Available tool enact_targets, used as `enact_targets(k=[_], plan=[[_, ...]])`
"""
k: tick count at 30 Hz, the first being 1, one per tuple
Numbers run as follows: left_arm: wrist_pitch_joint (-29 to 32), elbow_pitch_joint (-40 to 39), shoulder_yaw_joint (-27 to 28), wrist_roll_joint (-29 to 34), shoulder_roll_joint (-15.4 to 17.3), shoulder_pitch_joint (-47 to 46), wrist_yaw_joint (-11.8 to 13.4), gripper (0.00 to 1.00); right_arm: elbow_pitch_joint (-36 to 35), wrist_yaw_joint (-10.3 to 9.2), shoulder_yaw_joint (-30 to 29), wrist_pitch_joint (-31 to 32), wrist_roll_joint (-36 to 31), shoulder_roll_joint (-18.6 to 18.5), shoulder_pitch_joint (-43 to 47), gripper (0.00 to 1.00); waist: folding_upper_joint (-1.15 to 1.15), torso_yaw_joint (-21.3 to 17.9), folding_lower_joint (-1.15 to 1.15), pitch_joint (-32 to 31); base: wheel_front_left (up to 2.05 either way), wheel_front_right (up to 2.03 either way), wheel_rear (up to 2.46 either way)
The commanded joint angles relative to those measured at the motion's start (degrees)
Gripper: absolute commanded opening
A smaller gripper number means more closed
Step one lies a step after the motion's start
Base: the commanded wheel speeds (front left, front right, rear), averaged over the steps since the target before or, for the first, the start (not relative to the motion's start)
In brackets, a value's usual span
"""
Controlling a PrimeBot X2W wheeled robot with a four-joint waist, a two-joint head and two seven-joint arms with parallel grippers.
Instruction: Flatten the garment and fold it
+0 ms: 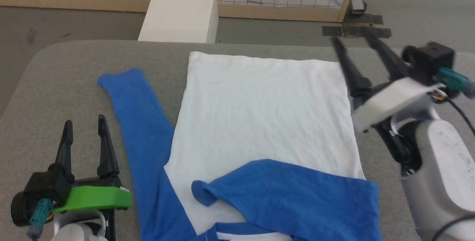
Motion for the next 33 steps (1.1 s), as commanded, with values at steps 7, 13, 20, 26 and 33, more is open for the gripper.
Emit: enact_targets(k=[7, 13, 20, 26, 33], plan=[[-0.2, 1.2, -0.3, 1.1, 0.0, 0.6, -0.4, 1.00, -4.3, -0.09, -14.3, -12.3, -11.1, 3.4, 14.2, 1.00, 0.00, -4.2, 0.00, -2.1, 0.00, 0.00, 0.00], [-0.2, 2.9, -0.8, 1.6, 0.0, 0.5, -0.4, 1.00, -4.6, -0.09, -20.0, -15.0, -14.5, 6.4, 22.5, 1.00, 0.00, -4.8, 0.00, -2.0, 0.00, 0.00, 0.00], [0.6, 8.1, -1.5, 1.3, 0.8, -2.6, -0.8, 1.00, -5.4, -0.09, -21.8, -15.9, -12.6, 7.1, 26.3, 1.00, 0.00, -3.9, 0.00, -0.6, 0.00, 0.00, 0.00], [9.7, 16.4, -0.9, -1.7, 4.9, -15.7, -1.7, 1.00, -8.7, -0.09, -22.5, -15.1, -10.9, 7.2, 25.6, 1.00, 0.00, -2.7, 0.00, 4.6, 0.00, 0.00, 0.00], [30.0, 28.4, 2.5, -7.1, 13.1, -34.5, -1.5, 1.00, -14.0, -0.09, -20.8, -13.3, -11.2, 7.2, 20.8, 1.00, 0.00, -4.1, 0.00, 13.9, 0.00, 0.00, 0.00]])
